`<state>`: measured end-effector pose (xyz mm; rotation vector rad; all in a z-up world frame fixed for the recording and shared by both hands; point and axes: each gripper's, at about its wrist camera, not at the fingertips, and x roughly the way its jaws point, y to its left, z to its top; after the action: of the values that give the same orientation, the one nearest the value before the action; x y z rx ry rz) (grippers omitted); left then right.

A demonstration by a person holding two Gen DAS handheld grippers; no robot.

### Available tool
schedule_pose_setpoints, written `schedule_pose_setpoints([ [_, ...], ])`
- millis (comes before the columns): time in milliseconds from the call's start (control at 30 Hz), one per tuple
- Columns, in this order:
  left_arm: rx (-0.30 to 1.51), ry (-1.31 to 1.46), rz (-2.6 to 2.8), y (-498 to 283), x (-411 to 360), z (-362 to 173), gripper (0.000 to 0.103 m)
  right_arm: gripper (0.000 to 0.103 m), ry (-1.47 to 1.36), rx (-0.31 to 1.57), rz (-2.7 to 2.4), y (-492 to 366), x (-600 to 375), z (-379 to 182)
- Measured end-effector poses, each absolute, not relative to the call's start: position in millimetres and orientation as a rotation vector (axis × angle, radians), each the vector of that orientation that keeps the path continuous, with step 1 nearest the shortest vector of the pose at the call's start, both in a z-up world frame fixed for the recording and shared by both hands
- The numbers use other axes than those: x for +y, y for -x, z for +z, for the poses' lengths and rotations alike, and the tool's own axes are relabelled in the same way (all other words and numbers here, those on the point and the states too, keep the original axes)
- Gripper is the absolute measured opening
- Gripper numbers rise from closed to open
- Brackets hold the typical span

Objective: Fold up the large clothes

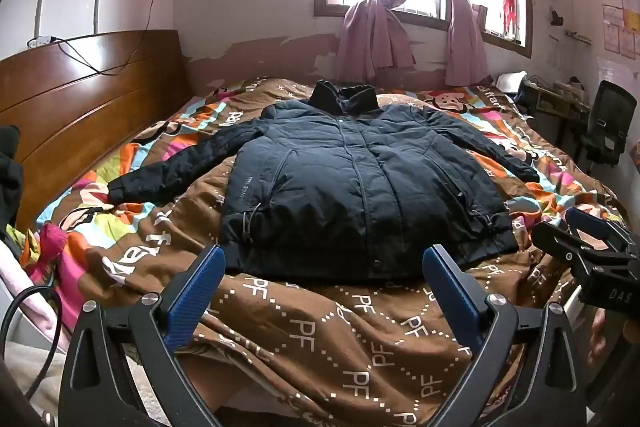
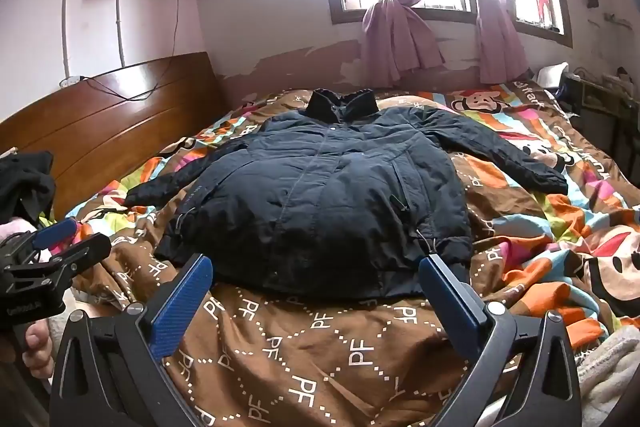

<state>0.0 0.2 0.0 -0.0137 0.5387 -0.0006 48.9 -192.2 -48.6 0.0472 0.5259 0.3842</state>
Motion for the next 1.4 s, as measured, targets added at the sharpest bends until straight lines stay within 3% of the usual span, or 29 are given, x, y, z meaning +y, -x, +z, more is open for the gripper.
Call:
schedule_pose_setpoints([
  [1400, 0.541, 0.011, 0.000, 0.0, 0.1, 0.0, 0.097, 0.103, -0.057, 0.532, 0.383, -49.5, -194.4, -51.4],
])
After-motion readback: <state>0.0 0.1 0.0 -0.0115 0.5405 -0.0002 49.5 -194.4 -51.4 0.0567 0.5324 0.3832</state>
